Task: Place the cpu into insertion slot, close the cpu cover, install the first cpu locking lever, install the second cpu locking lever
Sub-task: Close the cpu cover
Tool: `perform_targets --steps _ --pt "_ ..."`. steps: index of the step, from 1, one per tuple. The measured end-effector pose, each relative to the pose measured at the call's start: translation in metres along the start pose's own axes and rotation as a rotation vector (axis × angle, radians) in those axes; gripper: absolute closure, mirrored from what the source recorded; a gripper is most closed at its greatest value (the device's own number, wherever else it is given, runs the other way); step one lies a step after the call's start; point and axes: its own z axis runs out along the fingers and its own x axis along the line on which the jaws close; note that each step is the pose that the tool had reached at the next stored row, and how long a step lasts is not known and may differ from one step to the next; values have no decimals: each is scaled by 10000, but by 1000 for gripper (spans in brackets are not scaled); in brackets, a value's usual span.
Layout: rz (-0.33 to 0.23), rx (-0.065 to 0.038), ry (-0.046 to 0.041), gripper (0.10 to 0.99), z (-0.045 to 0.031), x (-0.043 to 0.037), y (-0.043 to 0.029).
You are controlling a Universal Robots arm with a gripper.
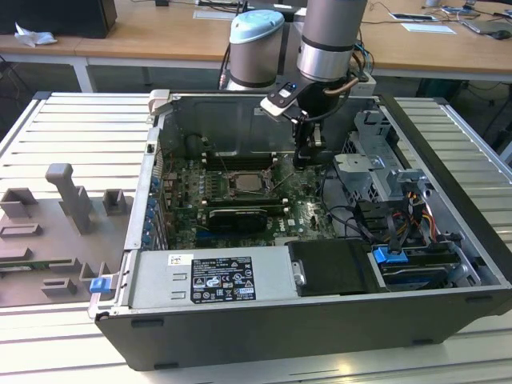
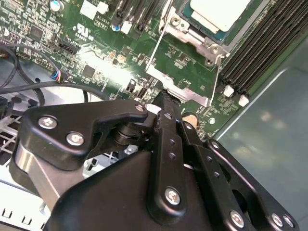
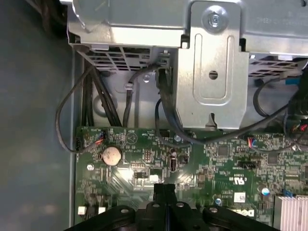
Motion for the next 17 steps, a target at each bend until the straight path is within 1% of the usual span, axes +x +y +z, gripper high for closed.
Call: perform_targets --steps 2,4,8,17 --pt "-1 2 1 980 0 1 -23" --pt "0 3 0 980 1 2 -64" --pt "1 3 -2 980 2 5 -171" --pt "0 2 -1 980 4 7 -227"
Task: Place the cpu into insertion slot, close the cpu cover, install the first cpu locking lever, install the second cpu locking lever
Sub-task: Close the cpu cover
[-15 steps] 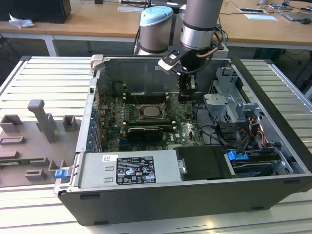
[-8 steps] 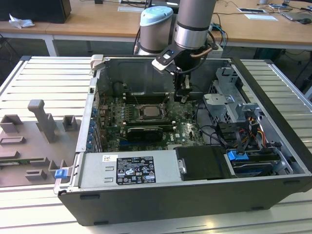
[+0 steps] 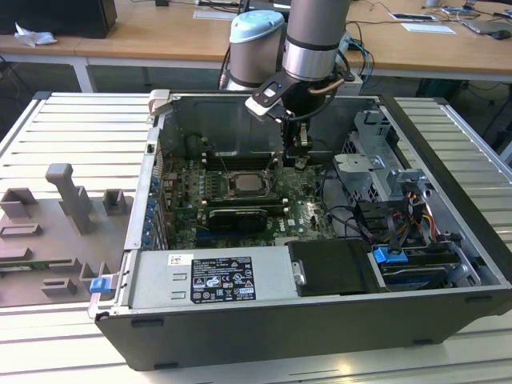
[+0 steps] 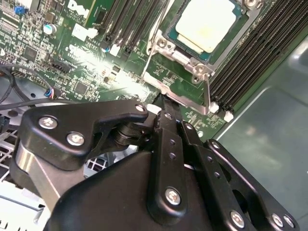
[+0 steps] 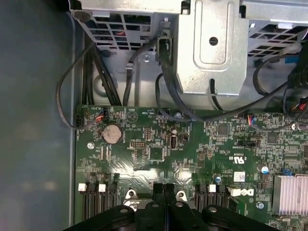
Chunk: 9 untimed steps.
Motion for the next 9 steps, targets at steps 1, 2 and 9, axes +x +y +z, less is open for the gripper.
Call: perform_targets --steps 1,2,9 --pt "0 0 0 980 1 0 -13" --pt "1 0 1 980 1 1 -25" --pt "2 0 0 980 5 4 -131"
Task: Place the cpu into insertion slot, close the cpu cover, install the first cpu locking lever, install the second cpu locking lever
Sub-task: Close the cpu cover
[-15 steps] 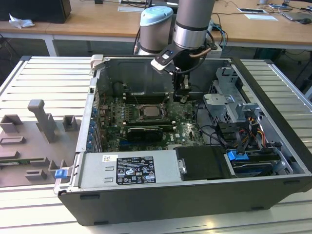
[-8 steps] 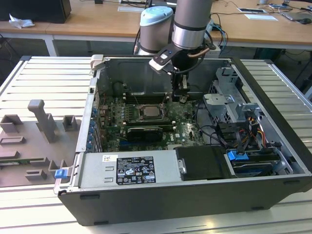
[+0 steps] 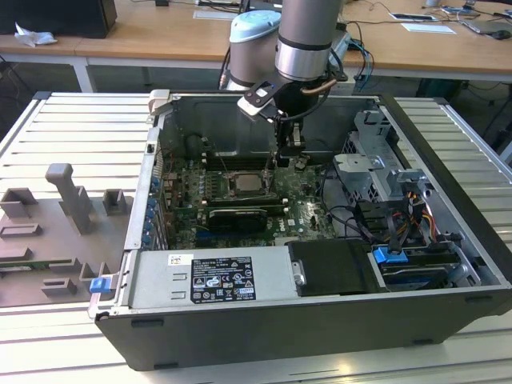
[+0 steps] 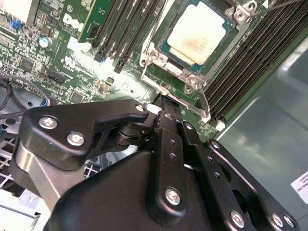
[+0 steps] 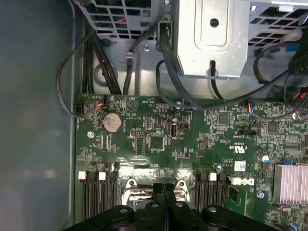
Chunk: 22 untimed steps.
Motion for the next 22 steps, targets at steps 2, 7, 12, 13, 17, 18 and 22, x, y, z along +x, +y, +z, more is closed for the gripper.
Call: perform_targets --steps 2,7,12,13,17,18,22 --pt "-1 0 0 980 1 1 -38" --pt "-2 -1 2 980 7 5 -154" --pt "-1 0 -1 980 69 11 -268" --pt "0 0 -1 980 87 13 -301" --pt "0 0 -2 980 98 17 -396" --pt "-2 0 -2 980 103 19 -445" --pt "-1 -1 -1 980 106 25 -476"
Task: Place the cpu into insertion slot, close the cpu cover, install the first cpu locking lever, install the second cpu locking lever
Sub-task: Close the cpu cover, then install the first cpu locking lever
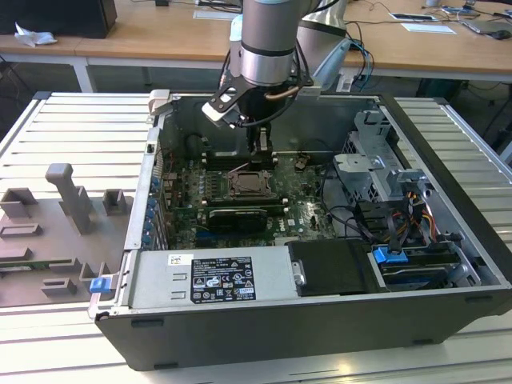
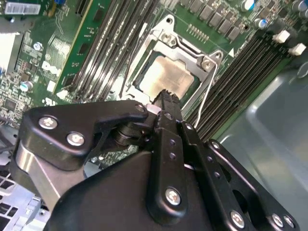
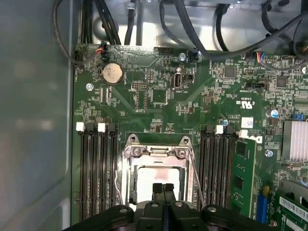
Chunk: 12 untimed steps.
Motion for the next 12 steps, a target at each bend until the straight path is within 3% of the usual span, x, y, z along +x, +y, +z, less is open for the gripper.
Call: perform_targets --steps 12 --pt "-55 -3 -1 980 -20 34 -13"
